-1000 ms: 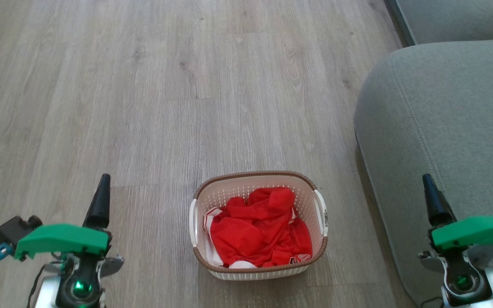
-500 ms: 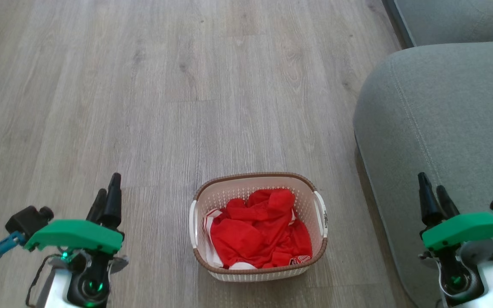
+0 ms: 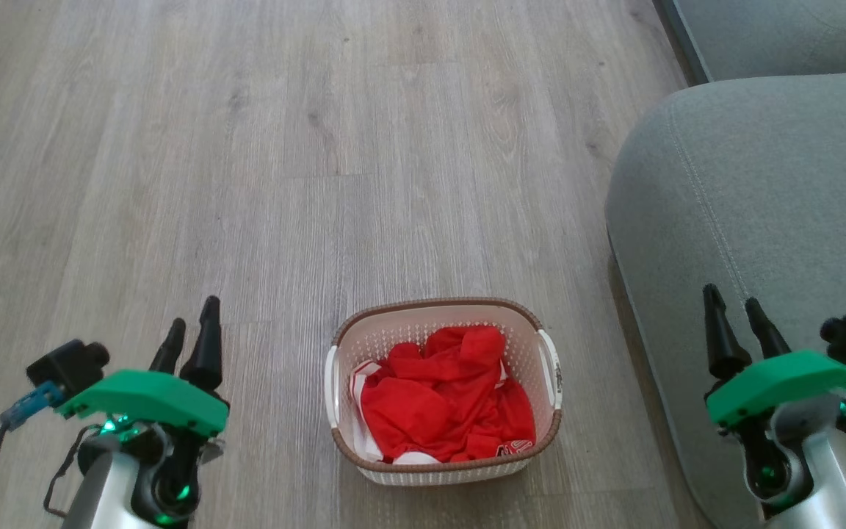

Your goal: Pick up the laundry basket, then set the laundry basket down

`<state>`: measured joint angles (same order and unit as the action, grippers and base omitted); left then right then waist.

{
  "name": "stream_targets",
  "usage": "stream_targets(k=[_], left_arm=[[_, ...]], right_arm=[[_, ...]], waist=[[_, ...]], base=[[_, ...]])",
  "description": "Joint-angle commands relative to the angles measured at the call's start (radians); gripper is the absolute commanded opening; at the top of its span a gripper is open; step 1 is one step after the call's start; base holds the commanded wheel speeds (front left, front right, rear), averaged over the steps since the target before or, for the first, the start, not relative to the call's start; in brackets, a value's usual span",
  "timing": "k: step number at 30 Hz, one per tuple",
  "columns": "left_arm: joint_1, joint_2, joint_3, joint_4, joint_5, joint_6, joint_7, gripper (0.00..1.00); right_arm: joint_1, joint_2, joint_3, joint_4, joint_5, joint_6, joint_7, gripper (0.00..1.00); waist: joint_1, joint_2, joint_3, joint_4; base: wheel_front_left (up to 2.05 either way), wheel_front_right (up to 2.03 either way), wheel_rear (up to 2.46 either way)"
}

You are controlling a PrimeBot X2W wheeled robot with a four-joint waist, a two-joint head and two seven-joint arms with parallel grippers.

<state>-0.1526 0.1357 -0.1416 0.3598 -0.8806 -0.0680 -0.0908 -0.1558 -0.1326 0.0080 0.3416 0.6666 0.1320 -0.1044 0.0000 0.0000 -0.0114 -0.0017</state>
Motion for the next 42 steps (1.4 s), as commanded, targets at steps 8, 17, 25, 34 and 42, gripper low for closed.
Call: stream_targets(k=[8,17,25,34,42], left_arm=[[-0.092,0.042,-0.009,-0.023,0.096,0.018,-0.032,1.0],[-0.109,0.052,-0.03,-0.008,0.167,0.032,-0.05,1.0],[-0.125,0.062,-0.051,0.005,0.233,0.043,-0.069,1.0],[-0.144,0.074,-0.072,0.014,0.301,0.055,-0.094,1.0],[-0.159,0.082,-0.093,0.022,0.364,0.07,-0.113,1.0]], right_arm=[[-0.074,-0.038,0.052,-0.015,-0.118,-0.001,-0.036,1.0],[-0.097,-0.049,0.061,0.009,-0.216,-0.001,-0.063,1.0],[-0.114,-0.046,0.049,0.035,-0.276,-0.001,-0.086,1.0],[-0.133,-0.049,0.049,0.064,-0.329,-0.001,-0.109,1.0],[-0.15,-0.054,0.066,0.088,-0.373,-0.001,-0.133,1.0]], waist=[[0.0,0.0,-0.001,0.003],[0.0,0.0,-0.002,0.004],[0.0,0.0,-0.003,0.002],[0.0,0.0,-0.004,0.004],[0.0,0.0,-0.004,0.008]], base=[[0.0,0.0,0.0],[0.0,0.0,0.0],[0.0,0.0,0.0],[0.0,0.0,0.0],[0.0,0.0,0.0]])
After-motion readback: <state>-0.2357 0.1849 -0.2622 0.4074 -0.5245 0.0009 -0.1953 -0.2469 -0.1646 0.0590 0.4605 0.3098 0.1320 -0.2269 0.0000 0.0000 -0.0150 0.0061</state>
